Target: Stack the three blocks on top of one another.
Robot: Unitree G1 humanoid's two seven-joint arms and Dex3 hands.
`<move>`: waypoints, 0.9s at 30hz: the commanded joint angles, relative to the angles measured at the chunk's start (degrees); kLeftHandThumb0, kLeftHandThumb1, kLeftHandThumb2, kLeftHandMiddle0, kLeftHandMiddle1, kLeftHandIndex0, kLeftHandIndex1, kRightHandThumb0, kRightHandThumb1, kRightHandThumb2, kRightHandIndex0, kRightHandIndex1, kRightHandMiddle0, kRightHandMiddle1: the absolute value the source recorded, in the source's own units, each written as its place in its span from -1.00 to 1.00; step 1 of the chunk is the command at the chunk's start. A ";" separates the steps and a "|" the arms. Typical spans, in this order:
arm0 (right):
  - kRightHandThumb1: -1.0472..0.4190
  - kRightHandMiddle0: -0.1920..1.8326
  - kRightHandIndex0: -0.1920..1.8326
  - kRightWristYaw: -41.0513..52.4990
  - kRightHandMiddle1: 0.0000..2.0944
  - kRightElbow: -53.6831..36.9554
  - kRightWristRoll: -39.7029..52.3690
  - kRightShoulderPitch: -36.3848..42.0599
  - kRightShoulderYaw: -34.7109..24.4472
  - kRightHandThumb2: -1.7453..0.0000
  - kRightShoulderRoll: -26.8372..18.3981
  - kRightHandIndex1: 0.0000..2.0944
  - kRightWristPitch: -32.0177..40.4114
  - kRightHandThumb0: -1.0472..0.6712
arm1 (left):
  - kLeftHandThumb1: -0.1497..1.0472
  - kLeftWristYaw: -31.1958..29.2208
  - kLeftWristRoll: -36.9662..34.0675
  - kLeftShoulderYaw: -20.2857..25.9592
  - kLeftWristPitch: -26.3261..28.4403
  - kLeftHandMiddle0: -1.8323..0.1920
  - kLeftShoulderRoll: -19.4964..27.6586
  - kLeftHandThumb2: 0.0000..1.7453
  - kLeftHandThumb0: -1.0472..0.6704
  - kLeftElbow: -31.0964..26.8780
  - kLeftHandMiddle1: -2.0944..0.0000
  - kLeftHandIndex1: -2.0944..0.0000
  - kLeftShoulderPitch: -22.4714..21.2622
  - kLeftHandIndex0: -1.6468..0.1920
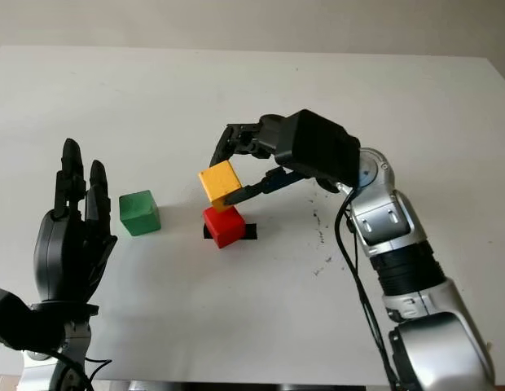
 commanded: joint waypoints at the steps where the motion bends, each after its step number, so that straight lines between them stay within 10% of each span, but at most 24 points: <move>1: -0.82 -0.47 -0.56 -0.39 0.52 -1.63 1.12 1.24 -1.25 0.94 0.33 -0.97 0.97 -0.28 | 1.00 -0.28 -0.04 0.33 -0.66 0.96 0.26 -0.35 -0.56 0.19 0.95 0.96 -0.30 0.99; 27: -0.79 -0.42 -0.55 7.28 0.54 3.96 6.50 -1.05 -3.18 0.94 -2.08 -0.96 2.76 -0.40 | 1.00 -0.23 0.21 0.27 -0.98 0.96 0.24 -0.35 -0.56 0.52 0.95 0.96 -0.23 0.99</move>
